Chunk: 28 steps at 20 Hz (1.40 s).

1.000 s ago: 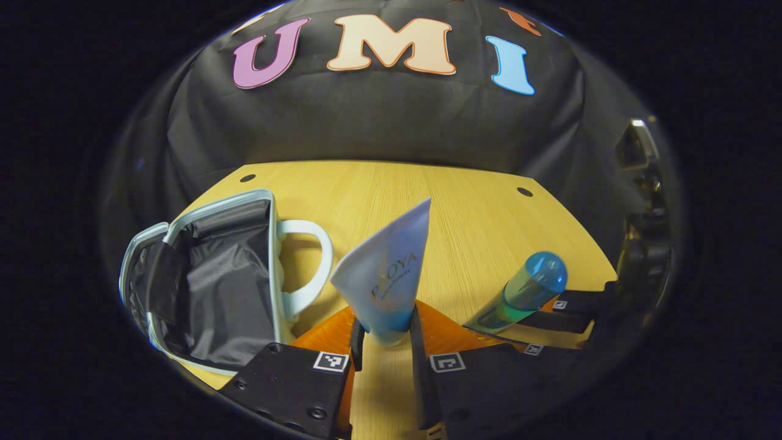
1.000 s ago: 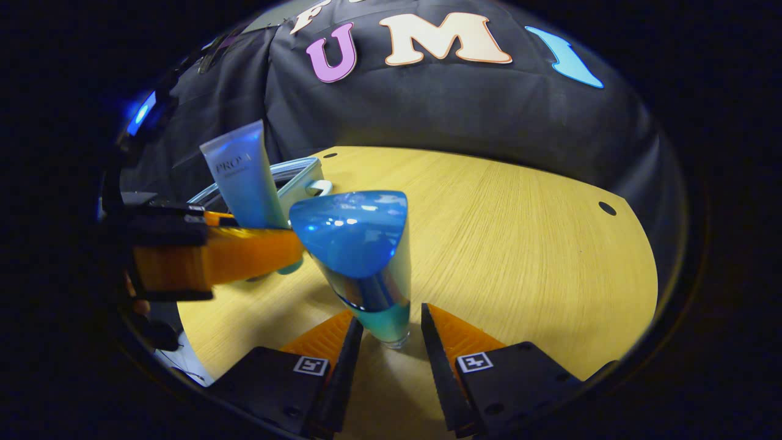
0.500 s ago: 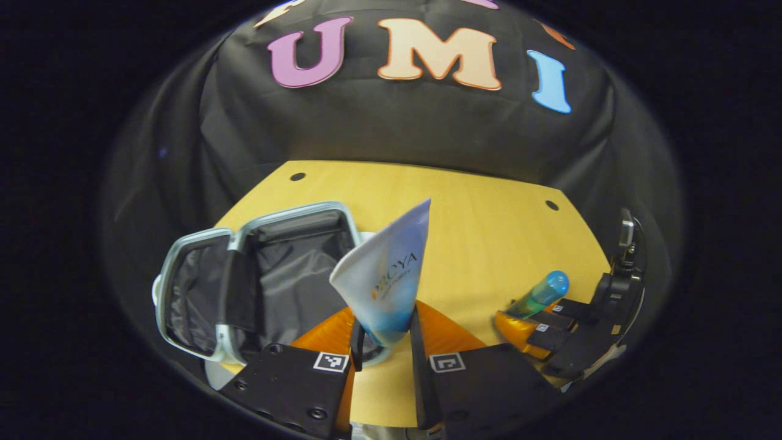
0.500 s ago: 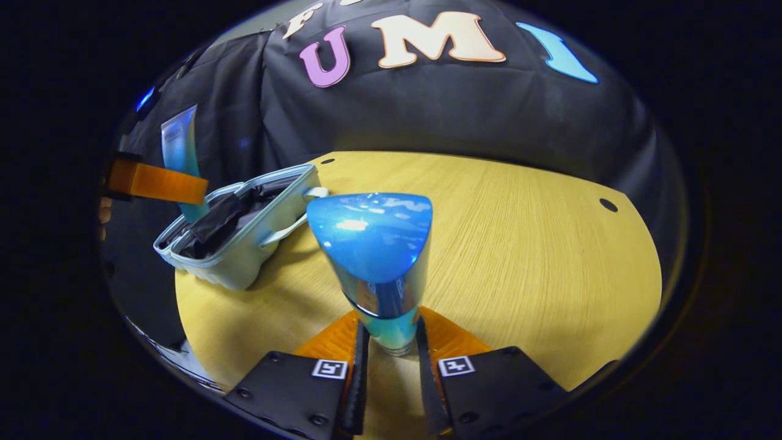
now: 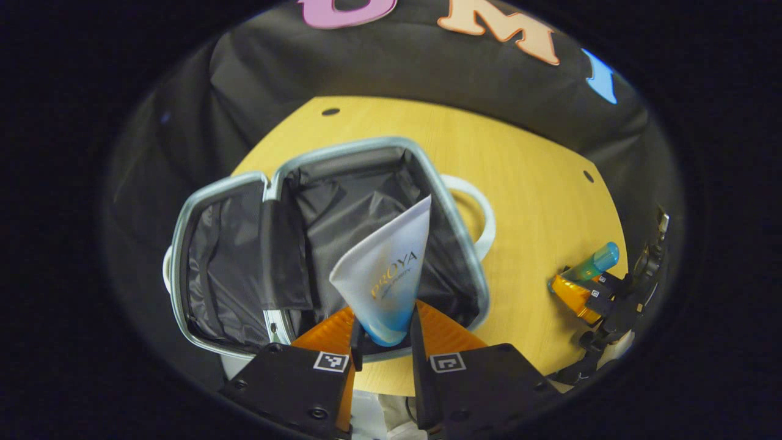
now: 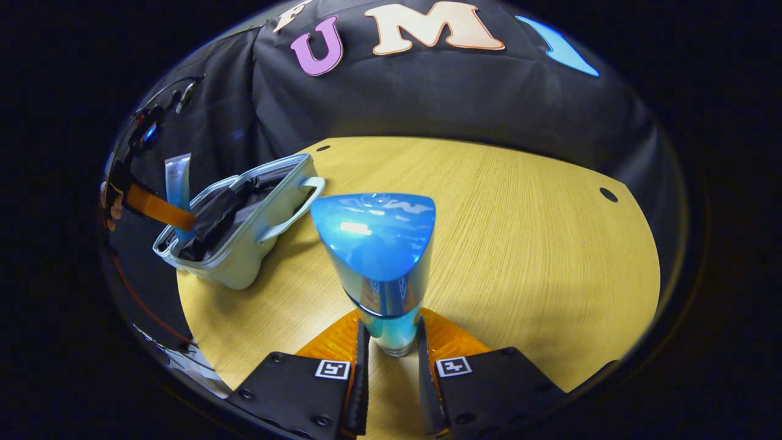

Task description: First open the suitcase, pack the skin care products into it, and then close the suitcase.

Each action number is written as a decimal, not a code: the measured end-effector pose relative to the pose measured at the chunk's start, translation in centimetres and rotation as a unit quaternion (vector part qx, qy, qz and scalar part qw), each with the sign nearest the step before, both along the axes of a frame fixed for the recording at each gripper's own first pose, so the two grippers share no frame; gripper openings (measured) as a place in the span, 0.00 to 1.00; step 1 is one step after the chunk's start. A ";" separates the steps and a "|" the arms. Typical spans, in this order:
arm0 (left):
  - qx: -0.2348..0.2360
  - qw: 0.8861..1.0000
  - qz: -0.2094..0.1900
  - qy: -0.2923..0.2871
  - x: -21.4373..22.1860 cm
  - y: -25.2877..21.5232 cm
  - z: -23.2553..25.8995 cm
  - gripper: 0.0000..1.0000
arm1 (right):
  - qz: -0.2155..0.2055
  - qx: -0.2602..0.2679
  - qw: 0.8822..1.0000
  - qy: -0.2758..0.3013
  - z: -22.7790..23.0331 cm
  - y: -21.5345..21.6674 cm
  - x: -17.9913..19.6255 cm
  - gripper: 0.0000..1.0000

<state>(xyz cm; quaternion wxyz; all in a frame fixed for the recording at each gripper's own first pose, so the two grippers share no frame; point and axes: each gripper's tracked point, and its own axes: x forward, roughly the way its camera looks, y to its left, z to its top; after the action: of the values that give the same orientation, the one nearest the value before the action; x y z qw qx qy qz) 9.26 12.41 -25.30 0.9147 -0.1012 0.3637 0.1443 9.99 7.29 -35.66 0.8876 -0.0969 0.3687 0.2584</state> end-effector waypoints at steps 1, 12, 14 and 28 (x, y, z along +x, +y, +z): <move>-0.014 1.000 0.002 0.008 0.1 0.7 -0.6 0.34 | -0.004 -0.002 1.000 0.005 0.2 0.1 -0.4 0.36; -0.094 0.993 -0.048 0.055 -0.3 4.6 -4.8 0.38 | -0.066 0.024 0.996 0.049 7.4 8.8 -5.6 0.34; -0.118 0.991 -0.058 0.029 -0.5 4.2 -3.9 0.63 | -0.057 0.029 0.997 0.049 8.4 11.8 -5.9 0.36; -0.109 0.987 0.025 -0.113 -11.1 14.1 3.9 0.92 | 0.035 -0.014 0.986 0.165 1.9 26.9 -8.0 0.36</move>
<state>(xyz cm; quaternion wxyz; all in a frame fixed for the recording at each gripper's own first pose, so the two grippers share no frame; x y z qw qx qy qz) -1.83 26.49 -21.44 0.9297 -0.2251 0.2686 0.1137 1.95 34.19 -33.77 0.8035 -0.0783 0.5104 0.2961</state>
